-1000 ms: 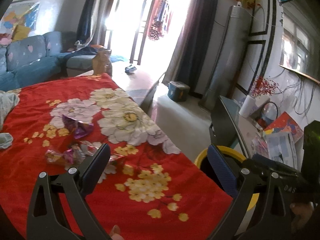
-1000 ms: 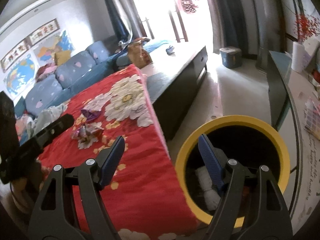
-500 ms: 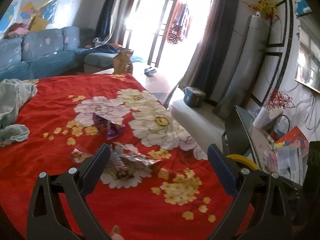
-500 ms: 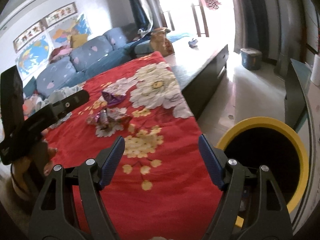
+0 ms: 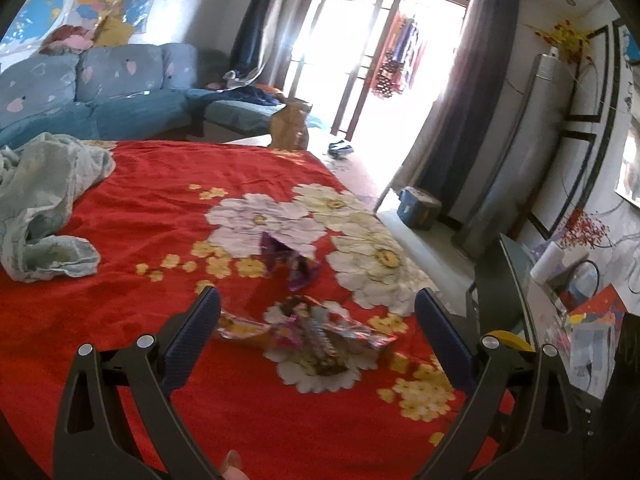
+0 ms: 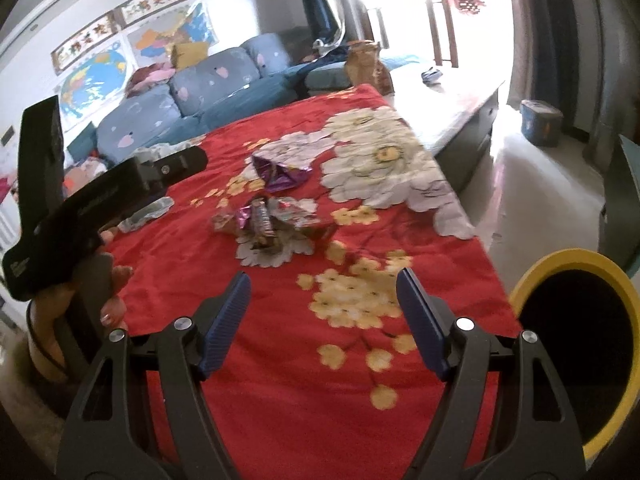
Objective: Collect trash
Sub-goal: 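Close the left tool on the candy wrappers while the right tool grasps the red chip bag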
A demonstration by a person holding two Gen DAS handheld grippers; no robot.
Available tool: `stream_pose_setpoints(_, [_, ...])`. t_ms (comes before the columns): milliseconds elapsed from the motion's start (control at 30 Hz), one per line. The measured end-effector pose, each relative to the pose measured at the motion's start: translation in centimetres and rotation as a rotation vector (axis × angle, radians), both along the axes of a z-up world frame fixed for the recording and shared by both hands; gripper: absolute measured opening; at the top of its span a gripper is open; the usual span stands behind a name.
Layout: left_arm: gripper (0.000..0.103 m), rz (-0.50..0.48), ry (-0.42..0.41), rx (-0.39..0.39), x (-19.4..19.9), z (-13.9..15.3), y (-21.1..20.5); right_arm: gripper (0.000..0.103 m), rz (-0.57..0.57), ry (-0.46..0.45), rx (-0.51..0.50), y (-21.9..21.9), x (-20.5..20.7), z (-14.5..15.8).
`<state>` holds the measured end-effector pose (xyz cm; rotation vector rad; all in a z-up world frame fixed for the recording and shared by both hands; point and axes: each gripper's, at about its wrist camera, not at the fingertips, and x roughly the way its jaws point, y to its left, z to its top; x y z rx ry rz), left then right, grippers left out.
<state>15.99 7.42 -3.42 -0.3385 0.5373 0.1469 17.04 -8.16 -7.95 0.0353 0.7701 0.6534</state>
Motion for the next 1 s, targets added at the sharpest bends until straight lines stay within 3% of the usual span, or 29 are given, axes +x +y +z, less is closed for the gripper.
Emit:
stream_pose_setpoints(267, [0.094,0.065,0.027,-0.022,0.8,-0.8,3.7,0.056,0.067,0.027,-0.017,3.7,0.9,-0.9])
stream_pose_setpoints(533, [0.093,0.118,0.092,-0.097,1.3,-3.3,7.2,0.055,0.049,-0.005,-0.084,5.6,3.2,-1.1])
stream_pose_setpoints(700, [0.087,0.130,0.138,-0.133,1.9,-5.2,8.3,0.055,0.054,0.000,-0.144,6.7,5.6,-1.7])
stream_pose_setpoints(933, [0.065,0.119,0.181,-0.194,2.8,-7.2,8.7,0.055,0.093,0.022,-0.227,8.6,7.6,-3.5])
stream_pose_setpoints(1000, [0.058,0.108,0.187,-0.202,2.9,-7.5,8.5,0.045,0.106,0.042,-0.235,8.9,7.9,-4.1])
